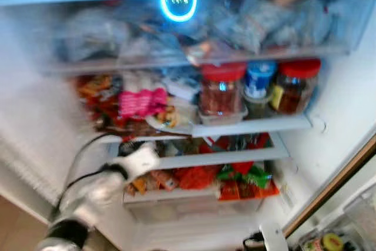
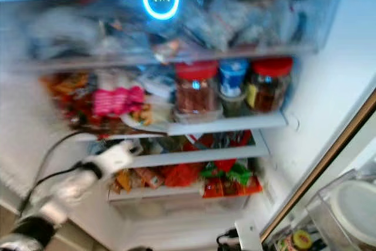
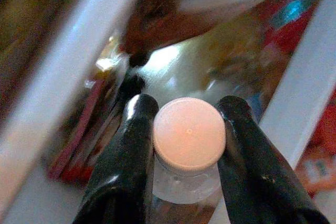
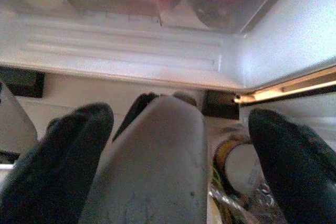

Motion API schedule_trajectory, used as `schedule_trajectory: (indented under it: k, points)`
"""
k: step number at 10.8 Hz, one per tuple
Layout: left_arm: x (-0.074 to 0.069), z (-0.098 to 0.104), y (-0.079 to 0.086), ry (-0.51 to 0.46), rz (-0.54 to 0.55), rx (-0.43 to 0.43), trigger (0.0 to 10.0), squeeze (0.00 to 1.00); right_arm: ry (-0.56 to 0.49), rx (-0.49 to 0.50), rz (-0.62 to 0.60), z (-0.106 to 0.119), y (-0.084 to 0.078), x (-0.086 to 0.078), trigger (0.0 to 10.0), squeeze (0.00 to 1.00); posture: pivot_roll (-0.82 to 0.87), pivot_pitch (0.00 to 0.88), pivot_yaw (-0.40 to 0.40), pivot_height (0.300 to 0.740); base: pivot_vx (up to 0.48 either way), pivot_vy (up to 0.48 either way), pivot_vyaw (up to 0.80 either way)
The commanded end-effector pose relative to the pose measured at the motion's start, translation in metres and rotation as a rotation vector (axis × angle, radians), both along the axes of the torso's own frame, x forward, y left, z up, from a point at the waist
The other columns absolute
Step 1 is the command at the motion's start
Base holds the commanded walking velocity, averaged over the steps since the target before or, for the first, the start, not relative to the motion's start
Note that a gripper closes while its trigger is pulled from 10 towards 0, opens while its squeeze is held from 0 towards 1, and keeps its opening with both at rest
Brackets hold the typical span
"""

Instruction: Restocking fridge

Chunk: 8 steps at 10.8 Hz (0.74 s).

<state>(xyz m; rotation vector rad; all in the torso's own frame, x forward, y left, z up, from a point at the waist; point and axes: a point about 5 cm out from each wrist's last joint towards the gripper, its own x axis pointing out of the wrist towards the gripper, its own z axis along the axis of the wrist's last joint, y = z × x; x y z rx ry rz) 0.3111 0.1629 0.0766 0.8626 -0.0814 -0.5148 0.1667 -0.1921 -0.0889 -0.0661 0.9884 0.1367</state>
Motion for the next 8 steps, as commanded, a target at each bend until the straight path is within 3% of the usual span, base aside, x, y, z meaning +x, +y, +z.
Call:
schedule_trajectory:
  k: [1, 3, 7, 8]
  points:
    - [-0.007, -0.017, 0.009, 0.065, 0.009, 0.056, 10.0, 0.00, 0.071, -0.009, -0.029, -0.007, -0.006, -0.019, 10.0, 0.00, -0.07, 0.000, 0.026, 0.644, 0.000, 0.000, 0.00]
    - [-0.006, -0.022, 0.008, 0.043, -0.005, 0.089, 10.0, 0.00, 0.071, -0.011, -0.021, -0.007, -0.006, -0.018, 10.0, 0.00, -0.08, 0.004, 0.022, 0.644, 0.000, 0.000, 0.00]
    - [-0.011, -0.048, 0.011, 0.109, -0.033, 0.299, 10.0, 0.00, 0.074, -0.004, -0.017, -0.007, -0.005, -0.018, 10.0, 0.00, -0.10, 0.031, 0.032, 0.644, 0.000, 0.000, 0.00]
    - [-0.007, -0.048, 0.011, 0.112, -0.003, 0.314, 10.0, 0.00, 0.076, -0.003, -0.021, -0.008, -0.004, -0.019, 10.0, 0.00, -0.11, 0.033, 0.035, 0.644, 0.000, 0.000, 0.00]
